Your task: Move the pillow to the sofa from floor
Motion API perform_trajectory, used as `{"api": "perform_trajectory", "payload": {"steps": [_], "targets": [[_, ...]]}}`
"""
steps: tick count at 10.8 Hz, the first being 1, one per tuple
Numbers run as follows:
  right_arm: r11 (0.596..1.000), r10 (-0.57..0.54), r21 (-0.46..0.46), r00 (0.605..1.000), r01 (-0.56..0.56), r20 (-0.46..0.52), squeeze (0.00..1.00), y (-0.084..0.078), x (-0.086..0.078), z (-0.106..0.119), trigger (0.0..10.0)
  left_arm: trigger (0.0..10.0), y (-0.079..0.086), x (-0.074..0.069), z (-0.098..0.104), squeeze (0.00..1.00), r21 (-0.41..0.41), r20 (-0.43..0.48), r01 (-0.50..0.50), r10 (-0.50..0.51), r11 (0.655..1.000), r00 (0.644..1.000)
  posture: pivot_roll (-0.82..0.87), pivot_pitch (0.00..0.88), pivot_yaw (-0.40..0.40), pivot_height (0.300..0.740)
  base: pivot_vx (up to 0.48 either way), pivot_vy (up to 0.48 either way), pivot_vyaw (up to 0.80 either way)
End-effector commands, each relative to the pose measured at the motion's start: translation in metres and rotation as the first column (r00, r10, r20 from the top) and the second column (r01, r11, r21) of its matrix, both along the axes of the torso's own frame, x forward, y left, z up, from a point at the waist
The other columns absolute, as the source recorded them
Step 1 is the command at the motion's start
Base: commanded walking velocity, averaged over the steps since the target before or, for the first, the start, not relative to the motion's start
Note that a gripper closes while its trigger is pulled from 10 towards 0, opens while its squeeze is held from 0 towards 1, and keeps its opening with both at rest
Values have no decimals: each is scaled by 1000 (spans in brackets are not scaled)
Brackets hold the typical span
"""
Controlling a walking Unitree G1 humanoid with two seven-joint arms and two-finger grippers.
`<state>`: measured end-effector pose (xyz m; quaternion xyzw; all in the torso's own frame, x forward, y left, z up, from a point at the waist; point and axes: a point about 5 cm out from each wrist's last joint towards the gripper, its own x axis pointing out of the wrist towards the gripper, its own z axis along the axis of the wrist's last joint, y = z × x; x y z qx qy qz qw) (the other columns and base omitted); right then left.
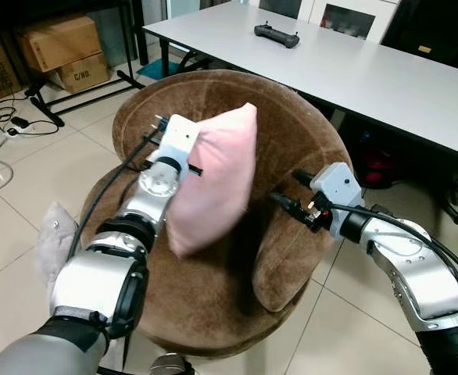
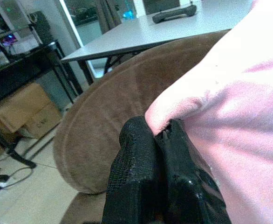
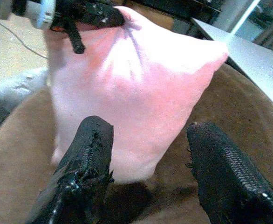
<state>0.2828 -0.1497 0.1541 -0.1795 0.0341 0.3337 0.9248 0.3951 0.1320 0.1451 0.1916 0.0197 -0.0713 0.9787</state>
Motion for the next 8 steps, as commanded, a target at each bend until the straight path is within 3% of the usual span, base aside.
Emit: {"api": "perform_trajectory", "payload": {"steps": [1, 2, 4, 5, 6, 8], "targets": [[999, -46, -9, 999, 47, 22, 0, -7, 4, 2, 10000, 10000, -1, 3, 9, 0, -37, 32, -3, 4, 999, 999, -26, 0, -31, 740, 0, 0, 0], [996, -82, -16, 996, 83, 34, 0, -7, 7, 0, 10000, 10000, 0, 1, 3, 0, -21, 18, -17, 17, 1000, 1000, -25, 0, -29, 740, 0, 0, 0], [950, -282, 146, 959, 277, 12, 0, -8, 13, 1, 10000, 10000, 30, -3, -1, 0, -63, 36, -146, 149, 987, 988, -29, 0, -9, 740, 0, 0, 0], [882, -409, 236, 911, 407, -43, 0, -11, 13, -4, 10000, 10000, 45, -9, 0, 0, -88, 103, -154, 163, 984, 981, -16, 0, -6, 740, 0, 0, 0], [820, -500, 267, 861, 506, -94, 0, -13, 9, -14, 10000, 10000, 57, -25, 2, 0, -122, 201, -147, 170, 982, 965, 1, 0, -15, 740, 0, 0, 0], [836, -486, 242, 869, 492, -90, 0, -4, 7, -22, 10000, 10000, 61, -54, 1, 0, -179, 238, -151, 192, 972, 952, 25, 0, -33, 740, 0, -448, 0]]}}
